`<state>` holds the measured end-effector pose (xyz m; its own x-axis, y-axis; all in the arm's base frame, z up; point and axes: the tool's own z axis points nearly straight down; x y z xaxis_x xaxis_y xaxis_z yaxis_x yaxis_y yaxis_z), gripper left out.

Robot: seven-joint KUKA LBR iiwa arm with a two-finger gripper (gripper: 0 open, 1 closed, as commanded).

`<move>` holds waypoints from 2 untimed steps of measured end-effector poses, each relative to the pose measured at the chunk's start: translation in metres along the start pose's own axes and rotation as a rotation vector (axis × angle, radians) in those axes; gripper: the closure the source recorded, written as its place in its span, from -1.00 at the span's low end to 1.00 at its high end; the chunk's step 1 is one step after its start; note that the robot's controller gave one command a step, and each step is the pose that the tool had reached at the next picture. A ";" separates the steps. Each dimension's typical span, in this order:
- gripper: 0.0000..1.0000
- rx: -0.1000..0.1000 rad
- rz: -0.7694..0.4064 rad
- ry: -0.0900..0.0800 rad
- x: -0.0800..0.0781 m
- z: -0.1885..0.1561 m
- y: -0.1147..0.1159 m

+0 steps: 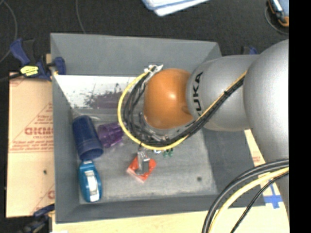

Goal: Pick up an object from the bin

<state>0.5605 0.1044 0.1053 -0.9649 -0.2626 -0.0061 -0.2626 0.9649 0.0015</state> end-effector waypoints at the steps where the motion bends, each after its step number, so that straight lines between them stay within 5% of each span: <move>1: -1.00 0.003 -0.063 0.005 0.012 0.019 -0.035; 2: 1.00 -0.001 -0.013 -0.002 0.007 0.032 -0.028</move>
Offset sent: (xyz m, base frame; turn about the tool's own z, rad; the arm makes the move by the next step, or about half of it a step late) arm -0.0012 -0.0288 -0.0353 -0.0156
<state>0.5613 0.0754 0.0730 -0.9613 -0.2755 -0.0086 -0.2755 0.9613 0.0025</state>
